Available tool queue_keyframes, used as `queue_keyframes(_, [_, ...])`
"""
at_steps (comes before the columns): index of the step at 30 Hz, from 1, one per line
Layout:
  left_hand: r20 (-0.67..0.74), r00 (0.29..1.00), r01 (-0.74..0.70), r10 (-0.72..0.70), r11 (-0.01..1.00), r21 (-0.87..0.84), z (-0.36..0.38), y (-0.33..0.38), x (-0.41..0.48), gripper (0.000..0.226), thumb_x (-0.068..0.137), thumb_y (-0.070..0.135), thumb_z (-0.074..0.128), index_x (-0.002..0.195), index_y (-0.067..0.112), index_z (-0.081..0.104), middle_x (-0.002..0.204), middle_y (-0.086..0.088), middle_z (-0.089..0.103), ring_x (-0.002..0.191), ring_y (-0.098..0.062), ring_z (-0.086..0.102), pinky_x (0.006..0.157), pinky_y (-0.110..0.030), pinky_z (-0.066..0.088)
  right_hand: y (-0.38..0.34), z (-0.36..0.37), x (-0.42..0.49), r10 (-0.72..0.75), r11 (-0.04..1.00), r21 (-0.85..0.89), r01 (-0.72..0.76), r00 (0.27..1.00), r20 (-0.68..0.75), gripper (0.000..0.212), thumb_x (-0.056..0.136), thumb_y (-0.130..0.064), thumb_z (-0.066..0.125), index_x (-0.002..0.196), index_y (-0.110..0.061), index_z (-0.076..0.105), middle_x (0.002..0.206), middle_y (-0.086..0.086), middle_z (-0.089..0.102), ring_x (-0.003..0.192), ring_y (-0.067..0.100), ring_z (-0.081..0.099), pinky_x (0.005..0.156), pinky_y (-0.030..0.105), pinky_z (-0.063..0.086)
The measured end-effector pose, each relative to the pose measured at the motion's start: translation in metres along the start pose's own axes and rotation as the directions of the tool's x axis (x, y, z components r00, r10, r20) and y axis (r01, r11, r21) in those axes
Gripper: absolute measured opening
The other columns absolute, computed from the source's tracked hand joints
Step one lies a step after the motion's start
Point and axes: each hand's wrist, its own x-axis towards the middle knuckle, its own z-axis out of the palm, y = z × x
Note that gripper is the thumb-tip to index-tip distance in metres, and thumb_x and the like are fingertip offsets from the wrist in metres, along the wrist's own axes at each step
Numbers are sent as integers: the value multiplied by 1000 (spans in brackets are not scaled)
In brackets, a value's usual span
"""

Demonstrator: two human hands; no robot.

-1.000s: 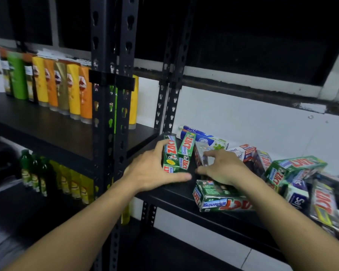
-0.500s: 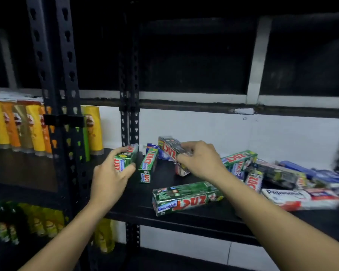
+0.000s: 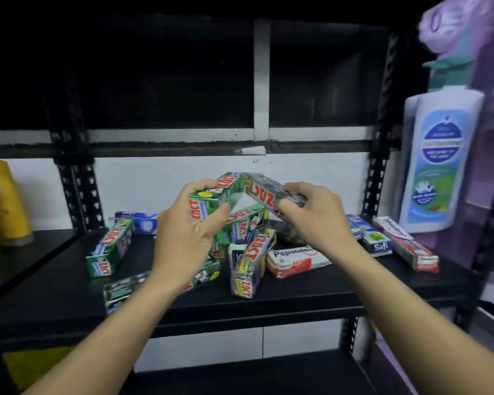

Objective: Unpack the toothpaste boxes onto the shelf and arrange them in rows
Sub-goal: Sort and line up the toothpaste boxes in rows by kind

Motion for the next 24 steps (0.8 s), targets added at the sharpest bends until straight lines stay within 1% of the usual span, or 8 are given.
queue_keyframes(4, [53,998,-22,24,999,-42,59,8,-6,27,86,39,70,112,36,60,75,3,71,43,-5,43,47,-29,40,48,-27,-1,76,995,-66,-80,995,-64,39,85,-32,62,121,-19,67,108,-1,72,88,16,66,77,26,49])
queue_keyframes(5, [69,997,-24,27,999,-41,72,9,-7,28,87,37,70,112,37,59,72,10,70,46,-3,48,49,-28,44,59,-31,0,93,993,-72,-98,993,-80,40,86,-32,62,123,-18,66,112,0,71,90,15,64,76,26,47])
queue_keyframes(7, [95,995,-20,22,1000,-18,96,11,-10,29,88,33,71,115,33,59,55,19,59,46,3,50,46,-15,36,80,-33,3,130,988,-74,-138,985,-110,40,86,-31,62,124,-17,65,115,2,71,87,14,59,73,25,42])
queue_keyframes(12, [183,983,1,-31,987,163,130,-5,-12,43,88,46,68,126,33,50,68,7,59,49,-5,49,51,-23,38,120,-21,12,218,970,-100,-220,975,-33,45,88,-40,61,128,-17,60,115,8,69,90,20,60,72,27,42])
queue_keyframes(14, [230,971,-3,-69,955,297,135,-10,-13,56,85,54,68,131,31,45,74,6,61,60,-9,55,61,-30,44,129,-13,12,198,971,-153,-185,978,72,51,86,-49,63,126,-16,59,116,7,68,102,22,61,80,31,47])
queue_keyframes(17, [277,953,1,-121,918,397,134,-9,-12,72,79,66,67,134,27,43,77,7,58,75,-15,61,69,-30,46,132,-9,12,138,977,-186,-107,977,165,60,87,-57,61,129,-14,59,127,3,64,116,20,58,92,31,44])
queue_keyframes(21, [296,941,12,-165,889,459,126,-9,-9,83,74,78,61,136,27,42,78,6,60,78,-16,64,77,-33,52,131,-11,13,93,958,-279,-66,992,84,57,88,-60,54,125,-18,61,128,1,63,117,25,56,97,38,46])
queue_keyframes(24, [307,939,-2,-157,888,460,116,-3,-6,81,74,80,58,135,30,43,99,10,62,97,-15,64,84,-32,51,118,-11,14,15,956,-295,-4,999,34,53,87,-62,50,118,-21,64,122,-2,65,110,29,58,92,43,49])
